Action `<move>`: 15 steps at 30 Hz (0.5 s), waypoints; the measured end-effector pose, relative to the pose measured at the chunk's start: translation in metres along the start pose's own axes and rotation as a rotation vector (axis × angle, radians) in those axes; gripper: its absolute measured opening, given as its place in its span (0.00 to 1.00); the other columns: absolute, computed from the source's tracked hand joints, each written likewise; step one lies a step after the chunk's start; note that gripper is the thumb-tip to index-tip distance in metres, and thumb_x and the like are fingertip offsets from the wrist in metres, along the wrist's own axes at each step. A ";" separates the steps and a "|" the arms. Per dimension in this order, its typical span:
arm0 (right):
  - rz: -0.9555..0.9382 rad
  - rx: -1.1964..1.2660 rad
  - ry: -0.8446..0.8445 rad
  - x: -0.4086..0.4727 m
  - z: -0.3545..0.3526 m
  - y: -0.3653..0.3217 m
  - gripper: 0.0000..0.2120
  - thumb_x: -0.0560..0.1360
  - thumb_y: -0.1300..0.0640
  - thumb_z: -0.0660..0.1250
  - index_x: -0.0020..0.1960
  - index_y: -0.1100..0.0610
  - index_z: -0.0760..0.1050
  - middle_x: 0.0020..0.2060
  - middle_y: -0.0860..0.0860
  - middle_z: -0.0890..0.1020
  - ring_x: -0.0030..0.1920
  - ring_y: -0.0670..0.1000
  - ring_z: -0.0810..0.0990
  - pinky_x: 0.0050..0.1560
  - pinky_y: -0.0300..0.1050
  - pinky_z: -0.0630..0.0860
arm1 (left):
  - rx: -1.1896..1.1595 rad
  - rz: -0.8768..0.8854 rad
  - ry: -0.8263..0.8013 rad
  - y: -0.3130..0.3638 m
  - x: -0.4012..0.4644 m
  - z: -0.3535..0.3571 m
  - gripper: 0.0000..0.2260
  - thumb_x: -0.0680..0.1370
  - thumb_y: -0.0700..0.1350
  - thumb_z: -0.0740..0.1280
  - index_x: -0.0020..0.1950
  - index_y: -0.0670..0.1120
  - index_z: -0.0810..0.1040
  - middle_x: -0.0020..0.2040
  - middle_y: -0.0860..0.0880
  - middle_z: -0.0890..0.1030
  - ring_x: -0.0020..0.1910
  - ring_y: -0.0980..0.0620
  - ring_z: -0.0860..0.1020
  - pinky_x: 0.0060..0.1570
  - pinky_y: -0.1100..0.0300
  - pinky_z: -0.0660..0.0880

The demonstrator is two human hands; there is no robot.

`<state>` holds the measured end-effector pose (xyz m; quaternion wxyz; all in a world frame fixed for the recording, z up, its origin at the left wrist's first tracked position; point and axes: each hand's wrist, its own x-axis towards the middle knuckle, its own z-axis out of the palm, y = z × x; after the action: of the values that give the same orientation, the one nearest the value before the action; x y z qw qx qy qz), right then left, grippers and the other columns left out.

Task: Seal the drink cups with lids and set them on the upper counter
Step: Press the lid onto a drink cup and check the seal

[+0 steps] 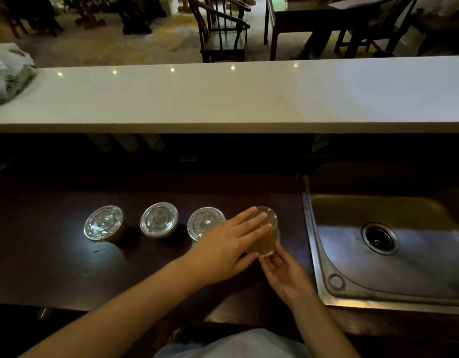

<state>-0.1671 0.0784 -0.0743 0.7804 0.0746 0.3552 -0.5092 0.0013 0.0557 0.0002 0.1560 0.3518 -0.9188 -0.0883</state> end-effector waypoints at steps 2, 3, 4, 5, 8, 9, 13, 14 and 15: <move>0.017 0.020 0.001 0.003 -0.003 0.005 0.38 0.34 0.63 0.84 0.44 0.65 0.81 0.42 0.61 0.84 0.41 0.56 0.84 0.32 0.47 0.80 | 0.037 -0.005 0.006 0.002 -0.003 0.000 0.23 0.76 0.51 0.59 0.69 0.44 0.68 0.70 0.43 0.69 0.71 0.44 0.62 0.56 0.44 0.75; 0.027 0.026 0.003 0.002 -0.003 0.007 0.39 0.34 0.64 0.84 0.45 0.65 0.80 0.42 0.62 0.84 0.40 0.57 0.84 0.32 0.47 0.80 | 0.053 -0.006 0.011 0.003 -0.004 0.000 0.23 0.76 0.52 0.59 0.69 0.44 0.69 0.70 0.44 0.70 0.71 0.44 0.63 0.55 0.45 0.76; 0.034 0.035 0.003 0.002 -0.005 0.009 0.39 0.35 0.65 0.84 0.46 0.66 0.80 0.42 0.62 0.84 0.40 0.57 0.84 0.31 0.47 0.80 | 0.062 -0.004 0.017 0.005 -0.005 0.000 0.23 0.76 0.52 0.59 0.68 0.44 0.70 0.69 0.44 0.70 0.70 0.44 0.64 0.55 0.46 0.76; 0.041 0.039 0.007 0.002 -0.006 0.011 0.37 0.37 0.65 0.84 0.46 0.66 0.80 0.42 0.62 0.84 0.40 0.57 0.84 0.31 0.47 0.80 | 0.070 0.000 0.023 0.007 -0.006 0.001 0.22 0.76 0.52 0.59 0.68 0.44 0.71 0.69 0.44 0.71 0.70 0.43 0.65 0.55 0.46 0.76; 0.038 0.037 0.006 0.000 -0.008 0.014 0.32 0.39 0.65 0.84 0.44 0.66 0.82 0.42 0.62 0.84 0.40 0.57 0.84 0.31 0.47 0.80 | 0.101 0.012 0.036 0.012 -0.008 0.003 0.22 0.76 0.52 0.58 0.67 0.43 0.71 0.68 0.44 0.72 0.70 0.43 0.66 0.57 0.49 0.75; 0.038 0.039 -0.002 0.000 -0.009 0.014 0.33 0.37 0.65 0.84 0.42 0.65 0.83 0.42 0.62 0.84 0.40 0.57 0.84 0.31 0.46 0.80 | 0.104 0.013 0.041 0.013 -0.008 0.003 0.22 0.76 0.52 0.58 0.67 0.43 0.71 0.68 0.44 0.72 0.70 0.44 0.66 0.58 0.50 0.74; 0.020 0.025 -0.031 0.000 -0.012 0.010 0.34 0.37 0.64 0.84 0.44 0.65 0.83 0.46 0.62 0.84 0.44 0.57 0.84 0.34 0.48 0.81 | 0.088 0.011 0.043 0.016 -0.009 0.005 0.23 0.76 0.51 0.59 0.68 0.43 0.69 0.70 0.44 0.70 0.71 0.44 0.64 0.57 0.50 0.75; 0.003 0.009 -0.028 -0.002 -0.012 0.008 0.34 0.38 0.63 0.85 0.44 0.65 0.83 0.46 0.62 0.84 0.44 0.57 0.84 0.35 0.48 0.81 | 0.083 0.007 0.051 0.017 -0.010 0.006 0.23 0.76 0.51 0.59 0.69 0.43 0.69 0.70 0.44 0.69 0.71 0.44 0.63 0.57 0.50 0.75; -0.022 -0.022 -0.023 -0.006 -0.009 0.005 0.32 0.39 0.62 0.85 0.43 0.64 0.83 0.46 0.62 0.84 0.44 0.57 0.84 0.35 0.47 0.81 | 0.069 -0.008 0.059 0.017 -0.010 0.007 0.23 0.76 0.51 0.59 0.69 0.43 0.68 0.71 0.44 0.68 0.72 0.44 0.62 0.58 0.50 0.74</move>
<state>-0.1682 0.0895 -0.0788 0.7796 0.0563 0.3527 -0.5144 -0.0048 0.0758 -0.0041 0.1704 0.3630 -0.9149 -0.0465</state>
